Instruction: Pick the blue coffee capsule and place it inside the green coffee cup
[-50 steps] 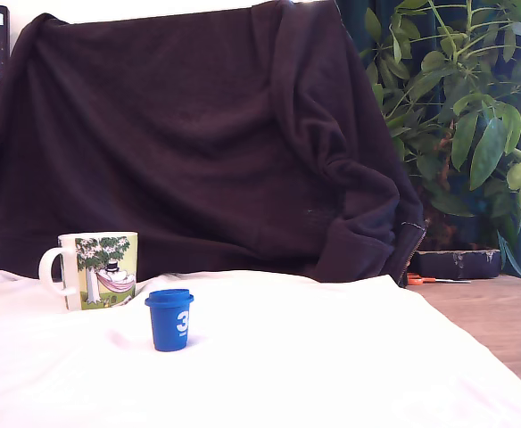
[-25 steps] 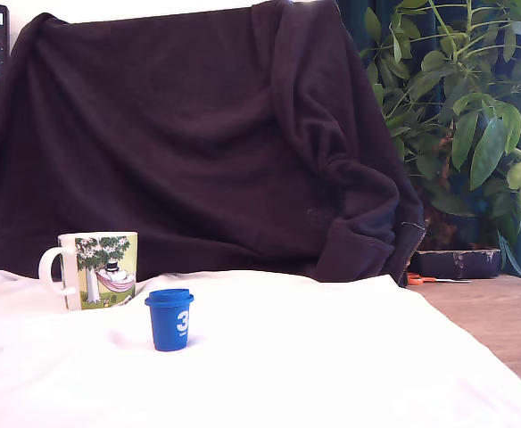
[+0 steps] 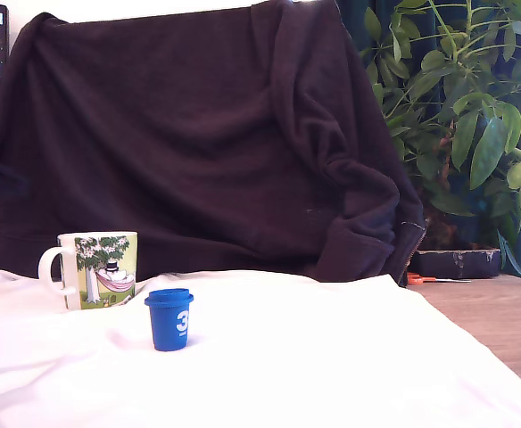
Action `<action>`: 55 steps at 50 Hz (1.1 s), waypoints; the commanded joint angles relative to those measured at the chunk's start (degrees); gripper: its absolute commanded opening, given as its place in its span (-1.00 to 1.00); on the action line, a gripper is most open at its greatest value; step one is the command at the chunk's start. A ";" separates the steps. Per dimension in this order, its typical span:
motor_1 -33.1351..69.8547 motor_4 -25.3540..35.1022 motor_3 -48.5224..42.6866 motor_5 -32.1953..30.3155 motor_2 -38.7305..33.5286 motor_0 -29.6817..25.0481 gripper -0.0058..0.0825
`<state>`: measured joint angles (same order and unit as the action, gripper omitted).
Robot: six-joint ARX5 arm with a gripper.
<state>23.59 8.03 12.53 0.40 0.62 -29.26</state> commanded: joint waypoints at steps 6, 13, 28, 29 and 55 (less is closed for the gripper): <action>7.96 0.35 2.93 -1.92 -0.39 0.11 0.69; 14.62 3.19 8.24 -1.90 -0.39 0.11 0.69; 27.98 8.37 21.49 -1.77 -0.39 0.11 0.68; 28.96 8.68 22.45 -1.77 -0.39 0.11 0.68; 52.46 15.76 35.95 -2.25 6.21 0.17 0.68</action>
<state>74.56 23.09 47.79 -1.17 5.52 -29.21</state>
